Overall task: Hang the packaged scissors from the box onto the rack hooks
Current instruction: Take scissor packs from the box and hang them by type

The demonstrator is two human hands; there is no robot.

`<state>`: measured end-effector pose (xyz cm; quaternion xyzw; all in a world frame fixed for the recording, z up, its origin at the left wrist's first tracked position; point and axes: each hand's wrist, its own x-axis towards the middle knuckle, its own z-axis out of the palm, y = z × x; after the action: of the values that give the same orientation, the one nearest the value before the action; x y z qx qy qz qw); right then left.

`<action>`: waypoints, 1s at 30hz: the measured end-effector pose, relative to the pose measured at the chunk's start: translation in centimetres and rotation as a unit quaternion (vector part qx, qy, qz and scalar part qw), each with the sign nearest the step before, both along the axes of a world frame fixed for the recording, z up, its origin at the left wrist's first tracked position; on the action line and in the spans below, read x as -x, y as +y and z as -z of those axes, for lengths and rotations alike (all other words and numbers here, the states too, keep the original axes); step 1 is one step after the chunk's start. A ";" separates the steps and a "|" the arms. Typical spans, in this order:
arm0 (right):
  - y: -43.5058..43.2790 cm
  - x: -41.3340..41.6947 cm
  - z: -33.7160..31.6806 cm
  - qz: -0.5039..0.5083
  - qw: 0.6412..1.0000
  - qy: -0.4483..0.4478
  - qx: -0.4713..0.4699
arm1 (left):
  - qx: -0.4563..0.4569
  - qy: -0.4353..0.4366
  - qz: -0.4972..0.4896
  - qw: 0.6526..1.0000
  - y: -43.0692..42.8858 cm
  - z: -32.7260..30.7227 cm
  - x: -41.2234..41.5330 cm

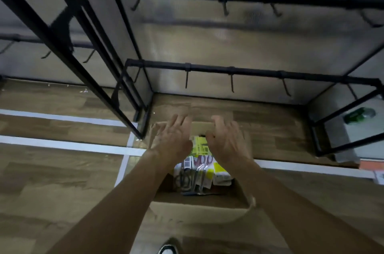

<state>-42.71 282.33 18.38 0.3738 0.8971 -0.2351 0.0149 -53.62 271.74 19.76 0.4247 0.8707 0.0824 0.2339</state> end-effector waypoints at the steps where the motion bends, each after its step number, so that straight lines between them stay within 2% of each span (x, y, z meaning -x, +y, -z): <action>1: -0.2 -0.1 2.6 -0.004 1.000 -0.001 -0.002 | -0.001 0.002 0.001 1.000 -0.2 2.4 0.1; 8: 0.5 -0.9 20.9 -0.029 0.999 -0.020 0.009 | 0.042 -0.008 -0.002 0.999 -0.5 21.1 2.1; 11: 1.8 -1.0 26.5 -0.042 0.997 -0.065 -0.030 | 0.067 -0.042 0.004 0.997 -0.3 27.5 3.1; 15: 3.4 -0.4 31.8 -0.025 0.995 -0.087 -0.038 | 0.087 -0.037 -0.004 0.996 -0.8 33.9 4.9; 20: 3.5 0.5 35.9 -0.006 0.995 -0.094 -0.017 | 0.077 -0.046 -0.036 0.995 -1.0 37.9 6.0; 26: 4.1 0.2 37.1 0.095 0.986 -0.107 0.086 | 0.122 -0.086 -0.100 0.984 -1.9 39.5 7.0; 30: 5.3 -0.1 38.8 0.166 0.970 -0.087 0.154 | 0.116 -0.098 -0.134 0.979 -1.4 41.1 7.5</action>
<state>-42.65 287.64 -20.39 0.5297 0.7708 -0.3362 0.1109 -61.11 270.30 -21.32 0.2636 0.8962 0.0526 0.3531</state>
